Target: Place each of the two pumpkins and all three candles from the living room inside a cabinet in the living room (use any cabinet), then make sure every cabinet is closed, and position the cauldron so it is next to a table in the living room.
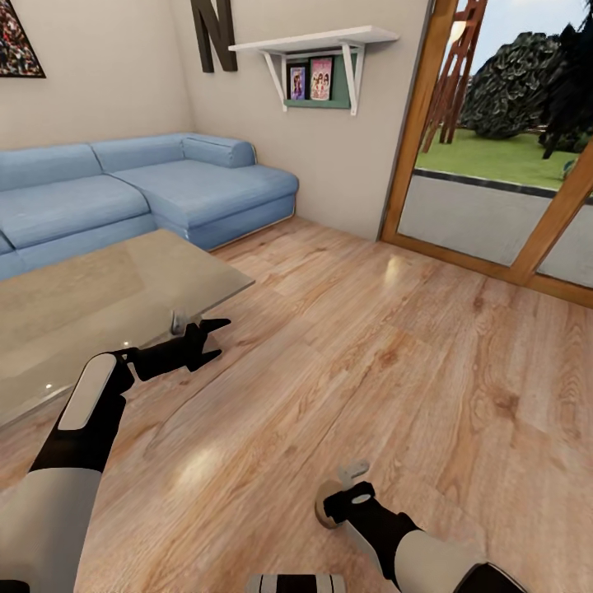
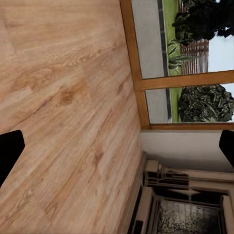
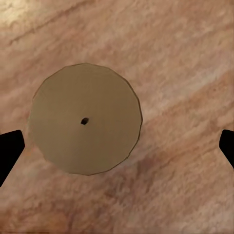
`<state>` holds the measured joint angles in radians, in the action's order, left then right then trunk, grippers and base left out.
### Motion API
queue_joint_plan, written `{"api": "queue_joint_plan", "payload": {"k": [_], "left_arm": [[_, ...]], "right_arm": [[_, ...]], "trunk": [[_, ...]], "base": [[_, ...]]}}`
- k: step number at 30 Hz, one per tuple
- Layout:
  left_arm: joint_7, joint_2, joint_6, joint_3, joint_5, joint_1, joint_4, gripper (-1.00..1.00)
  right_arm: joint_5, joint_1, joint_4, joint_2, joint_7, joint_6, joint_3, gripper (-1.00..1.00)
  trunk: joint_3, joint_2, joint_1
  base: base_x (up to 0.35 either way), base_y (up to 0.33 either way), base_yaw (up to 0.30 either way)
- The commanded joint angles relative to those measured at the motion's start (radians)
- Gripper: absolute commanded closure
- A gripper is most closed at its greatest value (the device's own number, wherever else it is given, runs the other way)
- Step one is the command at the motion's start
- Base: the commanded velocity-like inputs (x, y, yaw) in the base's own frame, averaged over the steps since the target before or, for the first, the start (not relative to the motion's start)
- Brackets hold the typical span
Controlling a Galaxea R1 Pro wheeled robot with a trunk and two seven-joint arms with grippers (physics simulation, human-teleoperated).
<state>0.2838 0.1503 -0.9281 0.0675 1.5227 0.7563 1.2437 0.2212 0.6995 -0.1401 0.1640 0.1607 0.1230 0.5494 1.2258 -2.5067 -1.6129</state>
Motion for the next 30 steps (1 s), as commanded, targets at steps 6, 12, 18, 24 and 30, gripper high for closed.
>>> {"api": "queue_joint_plan", "payload": {"k": [6, 12, 18, 24, 30], "left_arm": [[0.0, 0.0, 0.0, -0.002, 0.001, -0.018, -0.003, -1.0], [0.0, 0.0, 0.0, -0.002, 0.001, -0.028, -0.003, -1.0], [0.0, 0.0, 0.0, -0.002, 0.001, -0.029, -0.003, -1.0], [0.0, 0.0, 0.0, -0.002, 0.001, -0.029, -0.003, -1.0], [0.0, 0.0, 0.0, -0.002, 0.001, -0.029, -0.003, -1.0]], "right_arm": [[0.002, 0.017, 0.006, 0.002, -0.003, -0.003, 0.007, -1.0], [0.001, 0.025, 0.006, 0.003, -0.012, 0.023, 0.008, -1.0], [-0.001, 0.026, 0.007, 0.002, -0.045, 0.026, 0.009, -1.0], [-0.002, 0.026, 0.007, 0.002, -0.077, 0.026, 0.009, -1.0], [-0.003, 0.026, 0.007, 0.002, -0.076, 0.025, 0.009, -1.0]], "trunk": [[0.0, 0.0, 0.0], [0.012, -0.001, -0.001], [0.019, -0.001, -0.002], [0.043, -0.003, -0.005], [0.066, -0.004, -0.008]], "base": [[0.0, 0.0, 0.0], [0.0, 0.0, 0.0], [0.0, 0.0, 0.0], [0.0, 0.0, 0.0], [0.0, 0.0, 0.0]]}}
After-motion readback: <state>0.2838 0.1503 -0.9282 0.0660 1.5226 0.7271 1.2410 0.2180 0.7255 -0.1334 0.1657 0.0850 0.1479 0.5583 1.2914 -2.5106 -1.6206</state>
